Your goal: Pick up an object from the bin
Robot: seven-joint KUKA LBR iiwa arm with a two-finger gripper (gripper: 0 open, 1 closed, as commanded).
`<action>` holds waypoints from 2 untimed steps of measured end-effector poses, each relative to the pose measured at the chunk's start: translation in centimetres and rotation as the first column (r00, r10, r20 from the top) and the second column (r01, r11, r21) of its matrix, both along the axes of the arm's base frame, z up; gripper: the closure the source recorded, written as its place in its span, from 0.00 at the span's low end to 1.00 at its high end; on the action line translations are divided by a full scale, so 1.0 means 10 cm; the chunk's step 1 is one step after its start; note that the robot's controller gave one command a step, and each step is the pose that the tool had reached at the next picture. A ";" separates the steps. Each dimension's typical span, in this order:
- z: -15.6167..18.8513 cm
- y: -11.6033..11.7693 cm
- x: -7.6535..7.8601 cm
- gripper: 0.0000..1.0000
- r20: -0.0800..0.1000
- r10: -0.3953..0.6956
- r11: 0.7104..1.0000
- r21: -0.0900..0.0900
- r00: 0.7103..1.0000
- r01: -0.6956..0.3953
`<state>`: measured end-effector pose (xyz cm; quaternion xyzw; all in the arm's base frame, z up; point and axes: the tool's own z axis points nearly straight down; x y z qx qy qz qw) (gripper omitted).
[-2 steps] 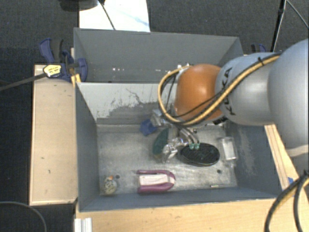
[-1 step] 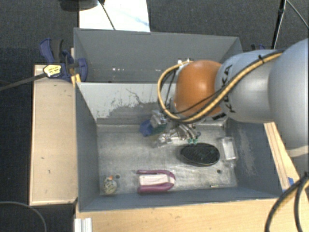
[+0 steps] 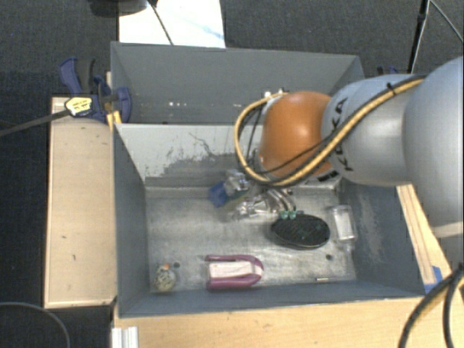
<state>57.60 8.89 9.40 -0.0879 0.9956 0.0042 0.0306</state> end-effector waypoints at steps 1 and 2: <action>0.00 0.00 0.01 1.00 0.000 -0.004 1.000 0.001 1.000 0.004; 0.00 0.00 0.01 1.00 0.001 -0.008 1.000 0.002 1.000 0.008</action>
Offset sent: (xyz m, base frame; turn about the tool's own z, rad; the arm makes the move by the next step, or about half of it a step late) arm 0.0008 0.0032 0.0385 -0.0006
